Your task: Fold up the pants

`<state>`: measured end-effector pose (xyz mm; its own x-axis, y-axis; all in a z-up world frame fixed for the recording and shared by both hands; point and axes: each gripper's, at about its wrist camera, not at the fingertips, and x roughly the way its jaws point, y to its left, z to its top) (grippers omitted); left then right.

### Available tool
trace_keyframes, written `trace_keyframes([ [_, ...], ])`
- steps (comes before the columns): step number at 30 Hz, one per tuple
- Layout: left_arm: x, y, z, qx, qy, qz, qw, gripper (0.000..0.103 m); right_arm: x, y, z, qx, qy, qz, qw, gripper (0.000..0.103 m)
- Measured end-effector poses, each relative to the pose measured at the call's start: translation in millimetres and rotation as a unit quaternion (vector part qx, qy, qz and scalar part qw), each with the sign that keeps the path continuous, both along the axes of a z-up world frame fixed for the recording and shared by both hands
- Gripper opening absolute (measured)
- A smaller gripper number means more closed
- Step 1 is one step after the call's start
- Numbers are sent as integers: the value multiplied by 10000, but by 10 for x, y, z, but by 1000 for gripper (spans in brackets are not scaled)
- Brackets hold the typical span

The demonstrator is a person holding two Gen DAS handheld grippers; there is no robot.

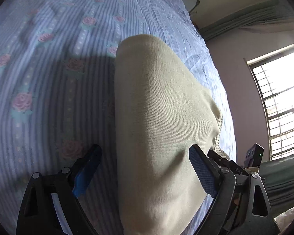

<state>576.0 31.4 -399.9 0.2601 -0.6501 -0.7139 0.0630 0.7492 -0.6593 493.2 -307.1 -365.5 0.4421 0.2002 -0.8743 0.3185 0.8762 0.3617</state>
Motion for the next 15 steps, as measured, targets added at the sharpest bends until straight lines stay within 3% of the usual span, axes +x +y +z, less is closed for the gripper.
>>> trace_keyframes([
  [2, 62, -16, -38, -312, -94, -148, 9994, 88, 35, 24, -1, -25, 12, 8, 10000, 74],
  [4, 136, -66, -71, -581, -124, -296, 9978, 79, 7, -6, -37, 15, 2, -6, 10000, 75],
  [8, 338, -153, -185, -785, -34, -425, 9960, 75, -79, -39, -40, 122, -15, -39, 9999, 76],
  [11, 433, -167, -214, -775, 119, -361, 9963, 72, -37, -92, -65, 142, -1, -33, 9999, 76],
  [15, 479, -192, -153, -471, 523, -172, 9974, 54, 37, -172, -60, 241, 209, -89, 9995, 74],
])
